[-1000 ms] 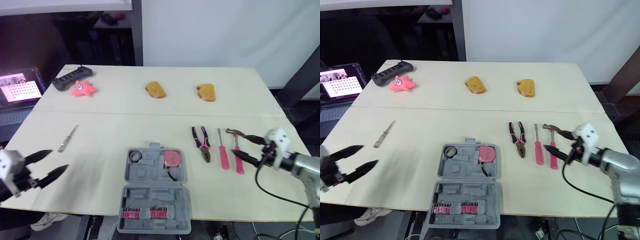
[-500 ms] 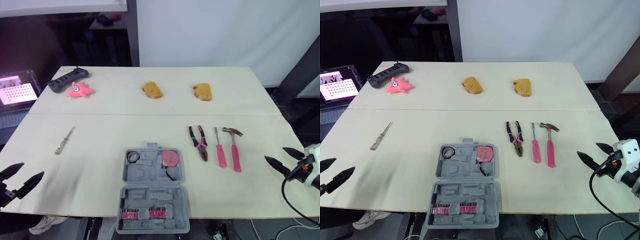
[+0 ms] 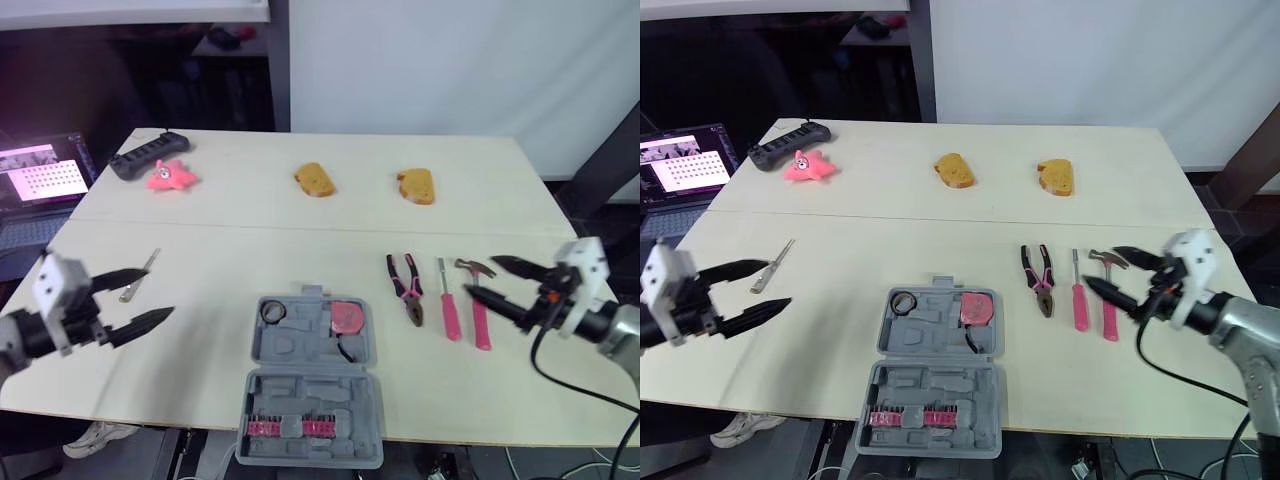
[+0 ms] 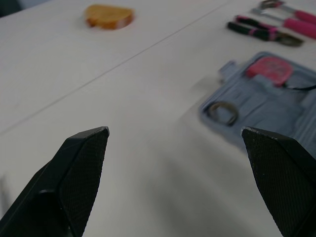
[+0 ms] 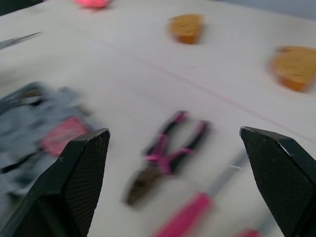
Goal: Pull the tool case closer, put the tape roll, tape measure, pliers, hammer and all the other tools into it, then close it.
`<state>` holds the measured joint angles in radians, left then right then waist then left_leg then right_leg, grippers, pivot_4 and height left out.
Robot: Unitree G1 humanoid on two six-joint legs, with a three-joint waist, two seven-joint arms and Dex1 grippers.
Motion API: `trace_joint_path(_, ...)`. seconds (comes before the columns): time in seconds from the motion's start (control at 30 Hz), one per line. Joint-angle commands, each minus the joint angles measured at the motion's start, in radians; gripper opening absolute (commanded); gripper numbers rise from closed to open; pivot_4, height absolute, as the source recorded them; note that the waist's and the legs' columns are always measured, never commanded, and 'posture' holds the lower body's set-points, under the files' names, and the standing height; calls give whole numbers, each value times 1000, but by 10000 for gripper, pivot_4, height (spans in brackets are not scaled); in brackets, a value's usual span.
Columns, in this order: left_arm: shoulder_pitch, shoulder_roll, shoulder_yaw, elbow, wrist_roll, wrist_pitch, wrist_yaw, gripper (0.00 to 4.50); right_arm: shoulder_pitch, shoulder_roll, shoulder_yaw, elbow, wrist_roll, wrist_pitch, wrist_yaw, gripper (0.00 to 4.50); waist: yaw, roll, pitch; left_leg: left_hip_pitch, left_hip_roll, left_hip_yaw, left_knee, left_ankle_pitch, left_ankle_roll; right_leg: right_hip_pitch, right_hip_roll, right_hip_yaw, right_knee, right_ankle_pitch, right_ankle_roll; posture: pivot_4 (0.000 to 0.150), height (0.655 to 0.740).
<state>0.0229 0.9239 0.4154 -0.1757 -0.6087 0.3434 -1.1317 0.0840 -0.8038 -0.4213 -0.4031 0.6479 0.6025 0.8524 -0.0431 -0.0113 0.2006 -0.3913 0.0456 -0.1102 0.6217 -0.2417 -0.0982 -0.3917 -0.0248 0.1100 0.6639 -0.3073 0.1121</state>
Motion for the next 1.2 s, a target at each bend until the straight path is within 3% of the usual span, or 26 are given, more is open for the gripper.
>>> trace_joint_path(0.03, -75, 35, -84, -80, -39, 76, -29, 45000, 47, 27, -19, -163, 52, 85, -106, 44569, -1, 0, 0, 0, 0, 0, 0, 0, 0, 0, 0, 0, 0, 0, 0, 1500, 7400)
trace_joint_path(0.17, -171, 42, -166, -105, -50, 115, -73, 45000, 93, 71, -2, -293, 55, 150, -234, 44569, -5, 0, 0, 0, 0, 0, 0, 0, 0, -1, 0, 0, 0, 0, 0, 1500, 7400)
trace_joint_path(0.3, -210, 59, -222, -140, -58, 142, -124, 45000, 45, 131, 86, -296, 24, 210, -369, 44569, -7, -1, 0, 0, 0, 0, 0, 0, 0, -1, 1, 0, 0, 0, -1, 1500, 7400)
trace_joint_path(0.4, -224, 85, -266, -196, -58, 149, -176, 45000, -13, 188, 197, -244, -65, 237, -483, 44569, -7, -1, 0, 0, 0, 0, -1, 0, 0, -2, 1, 0, 0, 0, -1, 1500, 7400)
trace_joint_path(0.63, -293, 72, -279, -252, -60, 176, -133, 45000, -92, 291, 360, -77, -249, 184, -609, 44569, -2, -1, 1, -2, 0, 0, 0, 0, 0, -3, 0, 0, 0, 0, -1, 1500, 7400)
trace_joint_path(1.07, -261, 66, -223, -309, -70, 191, -33, 45000, -145, 470, 395, 253, -381, -12, -646, 44569, -7, -2, 0, -1, 1, 0, -2, 0, 0, -4, 1, 0, 1, 1, 1, 1500, 7400)
trace_joint_path(1.17, -240, 56, -219, -326, -72, 192, -12, 45000, -143, 489, 404, 260, -398, -27, -648, 36828, -13, -2, 0, -1, 1, 0, -3, 0, 0, -4, 1, 0, 1, 2, 2, 1500, 7400)
trace_joint_path(1.2, -236, 55, -217, -329, -72, 193, -8, 45000, -140, 493, 404, 258, -402, -29, -648, 31920, -16, -2, 0, -1, 1, 0, -3, 0, 0, -4, 1, 0, 1, 2, 2, 1500, 7400)
